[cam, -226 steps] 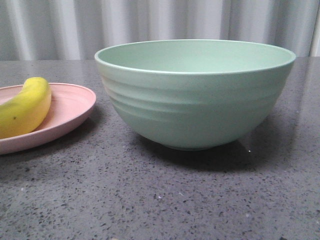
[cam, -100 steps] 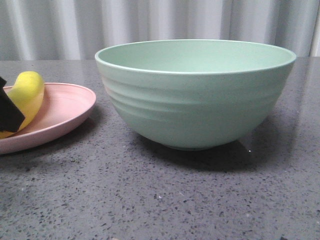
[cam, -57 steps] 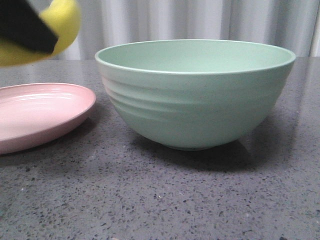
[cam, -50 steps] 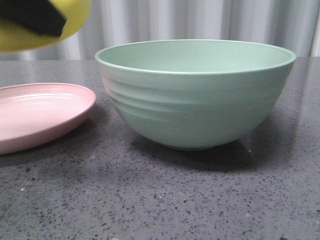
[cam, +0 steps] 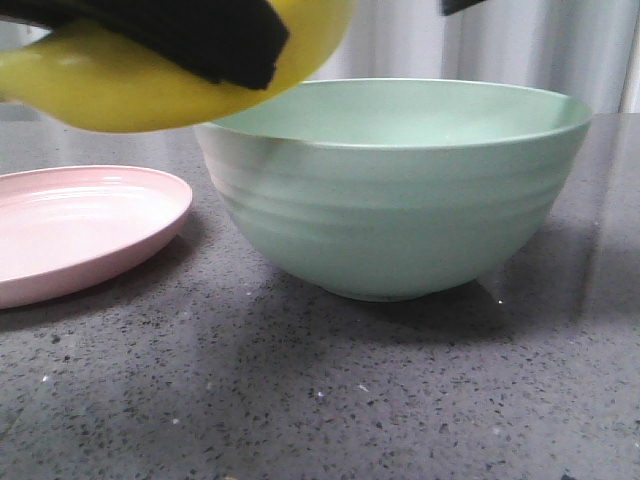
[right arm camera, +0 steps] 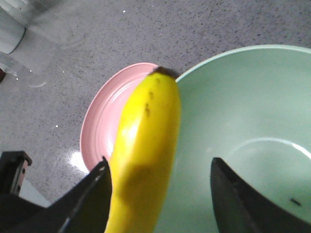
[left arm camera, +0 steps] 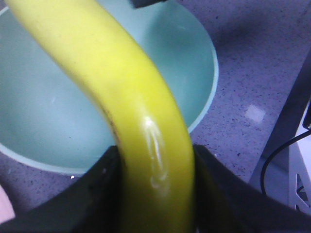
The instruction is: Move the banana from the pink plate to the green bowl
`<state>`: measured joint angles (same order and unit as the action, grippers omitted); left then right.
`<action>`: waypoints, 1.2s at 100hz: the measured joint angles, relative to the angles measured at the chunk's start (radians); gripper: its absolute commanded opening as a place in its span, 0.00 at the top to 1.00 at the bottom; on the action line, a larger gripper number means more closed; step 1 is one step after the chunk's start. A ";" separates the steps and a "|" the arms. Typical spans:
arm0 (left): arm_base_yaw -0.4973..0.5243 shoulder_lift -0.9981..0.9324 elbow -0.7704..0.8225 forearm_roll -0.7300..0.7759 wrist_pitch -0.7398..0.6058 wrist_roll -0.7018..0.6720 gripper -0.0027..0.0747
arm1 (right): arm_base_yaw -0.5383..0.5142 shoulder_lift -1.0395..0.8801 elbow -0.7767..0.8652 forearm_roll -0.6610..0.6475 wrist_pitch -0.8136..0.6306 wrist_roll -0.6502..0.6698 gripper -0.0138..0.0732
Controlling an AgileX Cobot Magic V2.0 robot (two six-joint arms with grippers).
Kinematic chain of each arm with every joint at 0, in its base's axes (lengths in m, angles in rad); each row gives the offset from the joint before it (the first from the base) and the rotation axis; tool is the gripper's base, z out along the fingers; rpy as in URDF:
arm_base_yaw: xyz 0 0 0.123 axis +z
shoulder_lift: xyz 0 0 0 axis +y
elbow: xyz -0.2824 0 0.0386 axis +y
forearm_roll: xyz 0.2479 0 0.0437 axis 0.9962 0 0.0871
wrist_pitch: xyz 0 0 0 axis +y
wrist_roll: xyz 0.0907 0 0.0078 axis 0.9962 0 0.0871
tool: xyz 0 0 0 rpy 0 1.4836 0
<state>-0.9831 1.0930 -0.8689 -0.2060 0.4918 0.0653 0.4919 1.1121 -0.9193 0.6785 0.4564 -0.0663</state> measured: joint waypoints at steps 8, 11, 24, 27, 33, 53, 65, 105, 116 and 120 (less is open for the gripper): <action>-0.006 0.000 0.000 -0.002 -0.007 0.000 0.83 | 0.011 0.046 -0.019 0.044 -0.012 0.000 0.41; -0.008 0.000 0.000 -0.002 -0.007 0.000 0.83 | 0.011 0.060 -0.026 0.063 -0.017 0.000 0.41; -0.008 0.001 0.000 -0.002 -0.007 0.000 0.83 | 0.013 0.114 -0.044 0.097 -0.027 0.000 0.41; -0.008 0.002 0.000 -0.002 -0.007 0.000 0.83 | 0.013 0.120 -0.045 0.106 -0.027 0.000 0.41; -0.008 0.004 0.000 -0.002 -0.005 0.000 0.83 | 0.013 0.132 -0.046 0.116 -0.029 0.000 0.45; -0.008 0.006 0.000 -0.002 -0.002 0.000 0.82 | 0.018 0.135 -0.051 0.141 -0.029 0.002 0.77; -0.008 0.007 0.000 -0.002 -0.002 0.000 0.70 | 0.018 0.135 -0.051 0.141 -0.029 0.002 0.92; -0.008 -0.017 -0.047 0.004 -0.010 0.000 0.45 | -0.007 0.092 -0.051 0.117 -0.062 -0.096 0.92; -0.008 -0.037 -0.069 0.004 -0.016 0.002 0.45 | -0.054 0.049 -0.051 0.091 -0.111 -0.119 0.92; -0.008 -0.041 -0.071 0.004 -0.020 0.002 0.46 | -0.076 0.036 -0.051 0.066 -0.124 -0.122 0.92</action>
<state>-0.9912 1.0520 -0.9394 -0.2020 0.4715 0.0671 0.4160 1.1486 -0.9700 0.7440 0.3320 -0.1880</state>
